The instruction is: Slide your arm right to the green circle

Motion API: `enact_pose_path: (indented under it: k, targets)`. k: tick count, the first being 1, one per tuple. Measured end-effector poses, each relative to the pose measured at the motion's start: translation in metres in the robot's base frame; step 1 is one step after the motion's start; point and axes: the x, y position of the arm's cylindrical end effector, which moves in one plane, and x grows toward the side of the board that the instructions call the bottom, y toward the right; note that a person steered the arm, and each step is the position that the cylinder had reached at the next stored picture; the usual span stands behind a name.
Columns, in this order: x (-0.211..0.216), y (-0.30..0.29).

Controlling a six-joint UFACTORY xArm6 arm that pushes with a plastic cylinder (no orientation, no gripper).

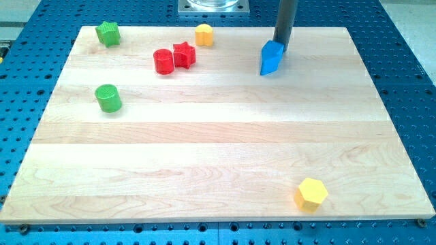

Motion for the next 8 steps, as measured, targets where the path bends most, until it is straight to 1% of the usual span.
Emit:
enact_pose_path:
  k: [1, 3, 5, 6, 7, 8]
  targets:
    - [0.035, -0.062]
    - [0.044, -0.178]
    - [0.094, -0.172]
    - [0.150, -0.171]
    - [0.167, -0.200]
    - [0.167, -0.241]
